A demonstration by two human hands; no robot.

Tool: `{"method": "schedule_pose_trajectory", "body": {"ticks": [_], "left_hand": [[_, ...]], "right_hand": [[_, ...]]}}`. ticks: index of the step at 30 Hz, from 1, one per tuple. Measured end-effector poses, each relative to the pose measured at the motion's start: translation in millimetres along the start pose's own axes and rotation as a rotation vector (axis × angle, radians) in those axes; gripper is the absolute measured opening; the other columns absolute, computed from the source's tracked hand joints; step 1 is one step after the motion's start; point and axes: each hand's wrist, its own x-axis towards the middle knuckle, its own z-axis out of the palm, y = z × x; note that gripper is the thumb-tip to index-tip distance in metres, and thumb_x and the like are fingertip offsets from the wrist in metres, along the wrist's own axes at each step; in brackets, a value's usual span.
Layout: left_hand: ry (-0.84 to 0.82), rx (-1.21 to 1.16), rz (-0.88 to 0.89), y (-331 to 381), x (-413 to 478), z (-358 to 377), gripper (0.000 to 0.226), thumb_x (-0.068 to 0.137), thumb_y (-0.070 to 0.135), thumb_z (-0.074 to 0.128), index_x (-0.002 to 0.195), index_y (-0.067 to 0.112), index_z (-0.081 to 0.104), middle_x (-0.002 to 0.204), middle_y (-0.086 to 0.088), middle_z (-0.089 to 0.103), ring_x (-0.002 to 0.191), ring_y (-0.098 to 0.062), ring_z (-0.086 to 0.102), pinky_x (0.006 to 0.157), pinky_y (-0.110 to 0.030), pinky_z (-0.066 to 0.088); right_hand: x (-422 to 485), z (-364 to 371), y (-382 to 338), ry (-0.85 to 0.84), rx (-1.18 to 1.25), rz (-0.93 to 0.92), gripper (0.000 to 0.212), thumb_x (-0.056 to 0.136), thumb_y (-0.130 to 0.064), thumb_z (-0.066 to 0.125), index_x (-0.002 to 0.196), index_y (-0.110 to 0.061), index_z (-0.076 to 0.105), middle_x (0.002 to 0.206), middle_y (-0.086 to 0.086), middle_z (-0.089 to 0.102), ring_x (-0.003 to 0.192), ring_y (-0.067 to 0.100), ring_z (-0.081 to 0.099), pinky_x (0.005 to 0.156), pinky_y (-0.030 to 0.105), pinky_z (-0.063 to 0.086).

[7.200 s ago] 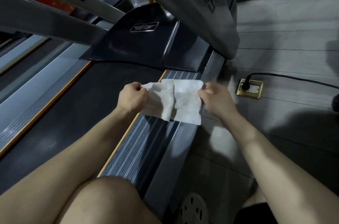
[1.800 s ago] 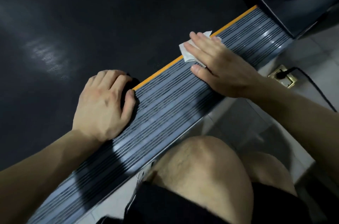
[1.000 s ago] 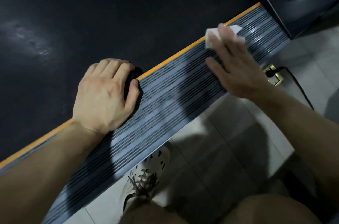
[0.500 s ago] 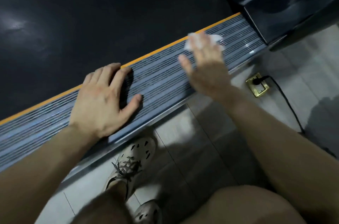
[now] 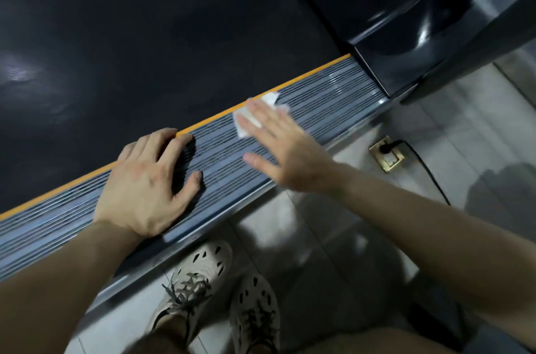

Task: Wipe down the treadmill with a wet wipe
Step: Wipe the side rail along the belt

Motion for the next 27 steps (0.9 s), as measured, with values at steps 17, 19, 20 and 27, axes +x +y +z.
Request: {"method": "schedule_pose_trajectory", "body": {"ticks": [17, 19, 20, 27], "left_hand": [[-0.006, -0.001, -0.003, -1, 1, -1, 0.065, 0.100, 0.059, 0.043, 0.150, 0.017, 0.049, 0.147, -0.007, 0.049, 0.131, -0.036, 0.051, 0.112, -0.054, 0.041], [-0.006, -0.004, 0.001, -1, 2, -2, 0.065, 0.101, 0.059, 0.042, 0.150, 0.018, 0.048, 0.147, -0.007, 0.049, 0.131, -0.036, 0.051, 0.112, -0.054, 0.041], [-0.012, -0.010, -0.002, 0, 2, -2, 0.065, 0.101, 0.059, 0.042, 0.150, 0.018, 0.048, 0.147, -0.007, 0.049, 0.132, -0.036, 0.051, 0.112, -0.054, 0.041], [-0.002, -0.009, -0.001, -1, 1, -1, 0.063, 0.101, 0.057, 0.041, 0.149, 0.017, 0.049, 0.146, -0.009, 0.049, 0.130, -0.037, 0.051, 0.111, -0.055, 0.041]], "right_hand": [[-27, -32, 134, -0.039, 0.030, 0.701, 0.081, 0.103, -0.073, 0.001, 0.170, -0.030, 0.018, 0.178, 0.011, 0.012, 0.164, 0.031, 0.009, 0.133, 0.051, 0.007], [-30, -23, 122, 0.040, -0.088, 0.680, 0.063, 0.113, -0.059, 0.021, 0.168, -0.027, 0.024, 0.177, 0.017, 0.014, 0.164, 0.037, 0.012, 0.132, 0.056, 0.015], [-34, -16, 95, 0.084, -0.218, 0.463, 0.052, 0.116, -0.040, 0.036, 0.164, -0.020, 0.033, 0.173, 0.024, 0.023, 0.161, 0.042, 0.020, 0.129, 0.060, 0.023], [-57, -19, 100, -0.074, 0.026, 0.477, 0.075, 0.111, -0.060, 0.021, 0.162, -0.008, 0.038, 0.176, 0.017, 0.018, 0.164, 0.036, 0.013, 0.131, 0.059, 0.016]]}}
